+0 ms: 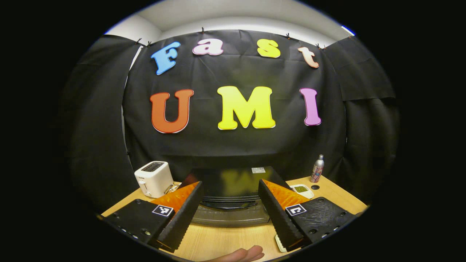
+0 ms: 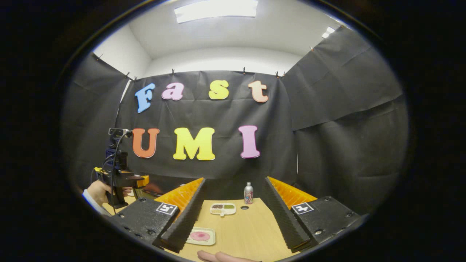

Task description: Open the electric oven with the left hand, put the food in, and close the electric oven.

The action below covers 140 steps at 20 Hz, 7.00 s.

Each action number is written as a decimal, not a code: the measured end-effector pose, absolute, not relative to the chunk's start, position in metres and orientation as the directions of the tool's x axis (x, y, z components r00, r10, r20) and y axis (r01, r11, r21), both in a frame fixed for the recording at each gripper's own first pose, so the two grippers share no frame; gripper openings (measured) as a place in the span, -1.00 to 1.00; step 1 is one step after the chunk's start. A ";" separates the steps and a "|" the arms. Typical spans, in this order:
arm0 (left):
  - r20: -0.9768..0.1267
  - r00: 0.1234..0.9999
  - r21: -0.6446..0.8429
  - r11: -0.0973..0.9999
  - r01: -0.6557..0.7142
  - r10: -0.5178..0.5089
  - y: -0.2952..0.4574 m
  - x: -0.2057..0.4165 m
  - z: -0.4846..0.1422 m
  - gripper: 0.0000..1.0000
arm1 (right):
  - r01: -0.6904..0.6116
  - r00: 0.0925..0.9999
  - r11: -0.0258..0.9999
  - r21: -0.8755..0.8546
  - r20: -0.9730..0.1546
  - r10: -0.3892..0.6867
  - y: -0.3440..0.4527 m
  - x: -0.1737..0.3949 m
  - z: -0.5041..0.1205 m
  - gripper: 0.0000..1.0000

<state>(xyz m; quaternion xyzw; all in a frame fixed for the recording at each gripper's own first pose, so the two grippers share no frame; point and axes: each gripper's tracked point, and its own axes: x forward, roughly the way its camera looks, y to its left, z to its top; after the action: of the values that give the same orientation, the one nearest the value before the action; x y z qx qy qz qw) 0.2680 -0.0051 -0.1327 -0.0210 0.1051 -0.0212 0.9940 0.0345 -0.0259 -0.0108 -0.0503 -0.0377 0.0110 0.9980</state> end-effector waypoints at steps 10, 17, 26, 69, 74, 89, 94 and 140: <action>-0.383 0.921 -0.059 0.997 0.048 -0.067 -0.012 0.310 -0.208 0.92 | -0.016 0.999 0.996 -0.087 0.033 0.019 -0.038 0.052 -0.028 0.98; -0.395 0.917 -0.041 0.998 0.047 -0.060 -0.008 0.319 -0.220 0.94 | 0.001 0.999 0.996 -0.090 0.045 0.003 -0.045 0.045 -0.026 0.93; -0.408 0.909 -0.065 0.996 0.064 -0.085 -0.008 0.289 -0.224 0.95 | 0.012 0.999 0.997 -0.080 0.048 -0.008 -0.053 0.034 -0.027 0.93; -0.408 0.910 -0.054 0.997 0.058 -0.075 0.001 0.129 -0.302 0.92 | -0.016 0.975 0.994 -0.111 -0.220 -0.009 -0.038 0.071 -0.115 0.93; -0.240 0.971 -0.034 0.999 -0.005 -0.003 0.024 0.103 -0.203 0.91 | -0.094 0.886 0.984 -0.150 -0.463 0.014 -0.034 0.120 -0.188 0.94; -0.031 0.996 -0.052 0.994 -0.091 0.089 0.056 0.031 -0.086 0.90 | -0.225 0.209 0.962 0.152 -0.957 0.200 0.014 0.176 -0.365 0.52; -0.023 0.994 -0.043 0.993 -0.112 0.111 0.064 0.026 -0.081 0.91 | -0.207 0.101 0.966 0.157 -0.978 0.181 0.012 0.181 -0.395 0.02; -0.071 0.986 -0.045 0.987 -0.154 0.150 0.134 -0.028 -0.102 0.91 | 0.052 0.307 0.825 0.563 -0.795 0.523 0.195 0.155 -0.322 -0.93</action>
<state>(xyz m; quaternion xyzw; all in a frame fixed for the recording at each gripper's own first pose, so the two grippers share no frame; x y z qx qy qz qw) -0.0279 0.1339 -0.1018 -0.0253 0.0335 0.0764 0.9962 0.1550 0.1948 -0.3223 0.2530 0.5684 0.1535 0.7676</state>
